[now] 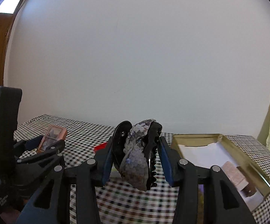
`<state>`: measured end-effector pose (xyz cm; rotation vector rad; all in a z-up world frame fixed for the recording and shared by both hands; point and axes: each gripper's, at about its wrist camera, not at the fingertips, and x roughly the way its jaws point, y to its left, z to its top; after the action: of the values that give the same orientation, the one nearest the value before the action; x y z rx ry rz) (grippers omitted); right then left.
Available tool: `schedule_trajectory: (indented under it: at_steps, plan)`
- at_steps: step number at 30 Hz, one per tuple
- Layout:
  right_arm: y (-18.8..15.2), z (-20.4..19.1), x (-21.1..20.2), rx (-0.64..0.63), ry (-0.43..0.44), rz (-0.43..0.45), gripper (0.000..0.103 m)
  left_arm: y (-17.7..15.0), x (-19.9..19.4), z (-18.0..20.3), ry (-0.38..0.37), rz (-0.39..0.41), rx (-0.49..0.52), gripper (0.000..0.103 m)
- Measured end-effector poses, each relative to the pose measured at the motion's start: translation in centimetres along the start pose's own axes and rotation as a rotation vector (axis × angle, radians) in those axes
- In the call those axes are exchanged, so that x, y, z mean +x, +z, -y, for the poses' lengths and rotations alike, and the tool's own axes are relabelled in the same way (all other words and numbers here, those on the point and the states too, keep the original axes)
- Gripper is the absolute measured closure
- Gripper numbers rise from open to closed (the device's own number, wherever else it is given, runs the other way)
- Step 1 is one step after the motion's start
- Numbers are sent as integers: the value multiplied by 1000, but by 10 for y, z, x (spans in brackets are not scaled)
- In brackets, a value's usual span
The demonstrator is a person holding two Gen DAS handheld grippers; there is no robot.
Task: Organize rigid objects
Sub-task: 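Carry the copper box in the left tool while the right tool carries the grey plush over the tin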
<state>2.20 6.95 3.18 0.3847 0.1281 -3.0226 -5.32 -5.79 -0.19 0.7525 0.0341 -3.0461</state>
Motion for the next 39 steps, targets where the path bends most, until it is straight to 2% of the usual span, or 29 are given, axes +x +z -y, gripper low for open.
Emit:
schedule_trajectory:
  at_steps: [25, 39]
  plan:
    - [3, 65, -41, 71, -94, 23, 55, -8, -27, 87, -100, -7, 63, 59]
    - [11, 111, -53, 125, -198, 34, 55, -5, -40, 141, -165, 4, 109, 59]
